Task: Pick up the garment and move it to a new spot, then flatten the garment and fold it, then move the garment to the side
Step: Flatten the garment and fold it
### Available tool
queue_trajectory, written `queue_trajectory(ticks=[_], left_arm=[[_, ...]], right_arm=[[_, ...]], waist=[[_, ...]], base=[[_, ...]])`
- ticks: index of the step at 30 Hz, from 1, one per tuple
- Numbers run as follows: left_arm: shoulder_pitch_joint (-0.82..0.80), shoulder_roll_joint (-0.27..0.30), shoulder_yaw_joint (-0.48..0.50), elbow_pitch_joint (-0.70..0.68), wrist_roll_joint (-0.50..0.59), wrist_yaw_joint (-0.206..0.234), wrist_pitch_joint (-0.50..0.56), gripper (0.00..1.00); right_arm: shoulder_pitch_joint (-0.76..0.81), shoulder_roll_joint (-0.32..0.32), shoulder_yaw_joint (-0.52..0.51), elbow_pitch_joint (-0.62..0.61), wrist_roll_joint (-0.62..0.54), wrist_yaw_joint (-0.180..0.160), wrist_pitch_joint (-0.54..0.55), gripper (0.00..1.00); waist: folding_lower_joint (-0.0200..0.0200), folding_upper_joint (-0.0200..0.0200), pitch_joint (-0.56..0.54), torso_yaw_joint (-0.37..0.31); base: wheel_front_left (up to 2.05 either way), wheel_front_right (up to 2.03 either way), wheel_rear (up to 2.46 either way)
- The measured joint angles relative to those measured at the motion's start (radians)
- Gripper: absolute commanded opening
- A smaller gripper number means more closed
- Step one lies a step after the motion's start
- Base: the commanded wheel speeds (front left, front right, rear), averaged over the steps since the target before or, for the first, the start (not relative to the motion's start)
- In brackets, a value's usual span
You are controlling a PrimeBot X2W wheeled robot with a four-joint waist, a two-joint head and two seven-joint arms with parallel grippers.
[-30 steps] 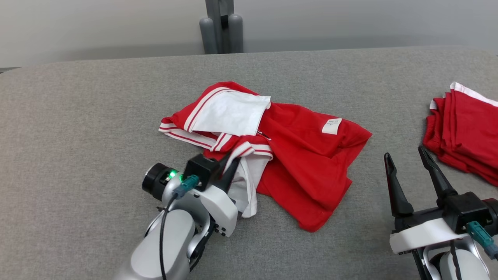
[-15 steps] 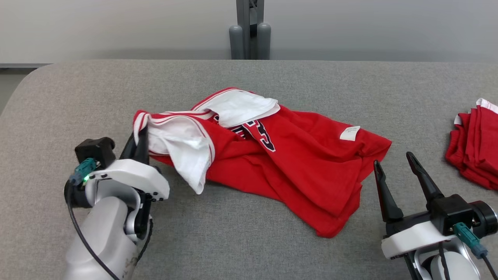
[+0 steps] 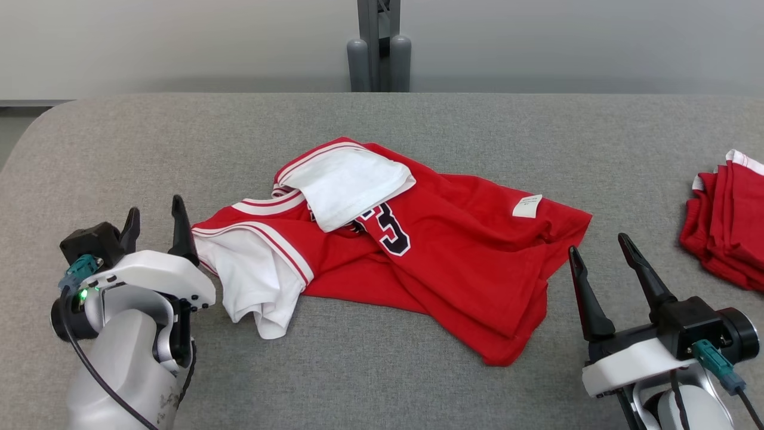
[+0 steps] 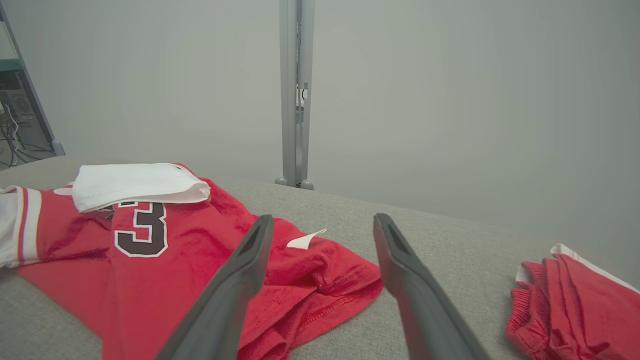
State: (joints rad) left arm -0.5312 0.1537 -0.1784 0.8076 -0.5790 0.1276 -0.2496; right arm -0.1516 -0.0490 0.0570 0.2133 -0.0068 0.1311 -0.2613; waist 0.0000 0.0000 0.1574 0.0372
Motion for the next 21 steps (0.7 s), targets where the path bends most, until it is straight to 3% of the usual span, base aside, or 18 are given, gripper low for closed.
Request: queue_trajectory(ticks=[5,11,21], left_arm=[[0.039,0.012,0.002,-0.167,0.088,-0.021,-0.011,1.00],[0.199,-0.018,0.041,-0.350,0.160,-0.038,-0.012,1.00],[0.301,-0.069,0.078,-0.386,0.201,-0.069,-0.012,1.00]], right_arm=[[0.031,-0.001,0.010,-0.018,0.028,0.000,0.000,1.00],[0.098,-0.017,0.124,0.000,0.053,0.000,0.014,1.00],[0.192,-0.057,0.231,0.039,0.165,0.000,0.099,1.00]], waist=[[0.0000,0.0000,-0.014,0.017],[0.0001,0.0000,-0.025,0.033],[0.0000,0.0000,-0.045,0.041]], base=[[0.00,0.00,0.00],[0.00,0.00,0.00],[0.00,0.00,0.00]])
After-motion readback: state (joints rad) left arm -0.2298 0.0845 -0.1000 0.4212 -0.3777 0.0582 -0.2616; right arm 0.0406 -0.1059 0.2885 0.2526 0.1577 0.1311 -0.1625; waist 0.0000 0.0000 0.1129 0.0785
